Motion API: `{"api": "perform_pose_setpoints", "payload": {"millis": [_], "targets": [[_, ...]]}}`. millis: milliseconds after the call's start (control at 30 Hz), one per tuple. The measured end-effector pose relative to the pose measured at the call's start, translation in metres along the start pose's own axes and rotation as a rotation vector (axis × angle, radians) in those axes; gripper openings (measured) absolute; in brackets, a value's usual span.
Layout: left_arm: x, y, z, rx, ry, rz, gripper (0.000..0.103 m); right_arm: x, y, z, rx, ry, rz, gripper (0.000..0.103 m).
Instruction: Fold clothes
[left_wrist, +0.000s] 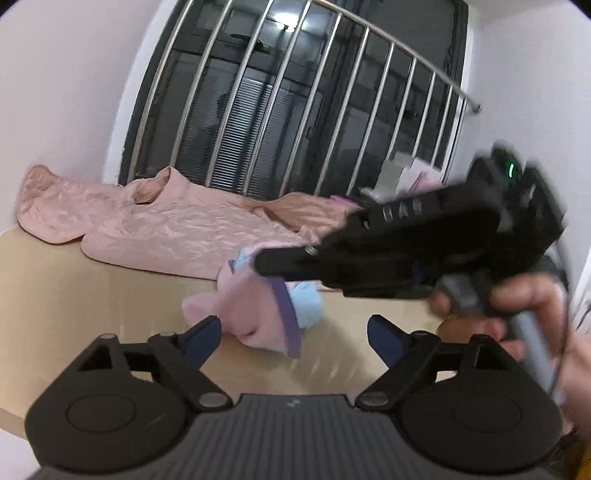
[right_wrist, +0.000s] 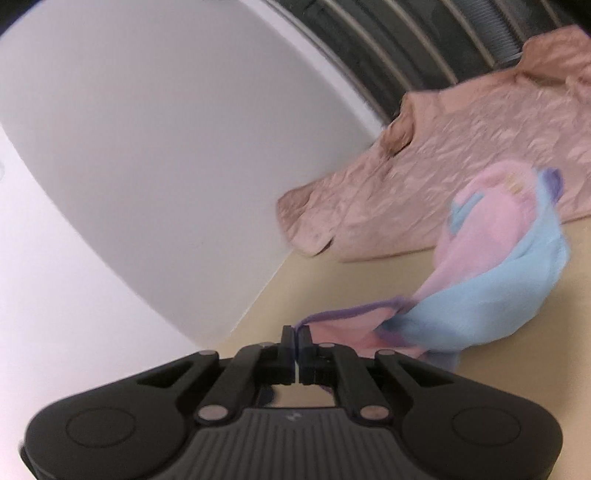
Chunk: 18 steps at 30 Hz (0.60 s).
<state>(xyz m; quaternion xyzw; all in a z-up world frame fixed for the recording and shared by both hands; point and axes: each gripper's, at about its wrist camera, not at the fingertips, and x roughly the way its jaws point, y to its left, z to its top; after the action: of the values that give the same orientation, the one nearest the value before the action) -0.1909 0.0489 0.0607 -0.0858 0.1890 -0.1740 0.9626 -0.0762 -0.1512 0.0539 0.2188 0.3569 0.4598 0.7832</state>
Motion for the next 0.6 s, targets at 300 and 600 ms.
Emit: {"api": "perform_pose_setpoints", "payload": {"millis": [300, 600], "targets": [[0.018, 0.024, -0.014, -0.256, 0.031, 0.171, 0.002, -0.008, 0.036, -0.023, -0.205, 0.057, -0.075, 0.022], [-0.014, 0.028, -0.037, -0.300, -0.008, 0.247, 0.002, 0.012, 0.001, 0.024, -0.080, 0.083, -0.091, 0.057]]}}
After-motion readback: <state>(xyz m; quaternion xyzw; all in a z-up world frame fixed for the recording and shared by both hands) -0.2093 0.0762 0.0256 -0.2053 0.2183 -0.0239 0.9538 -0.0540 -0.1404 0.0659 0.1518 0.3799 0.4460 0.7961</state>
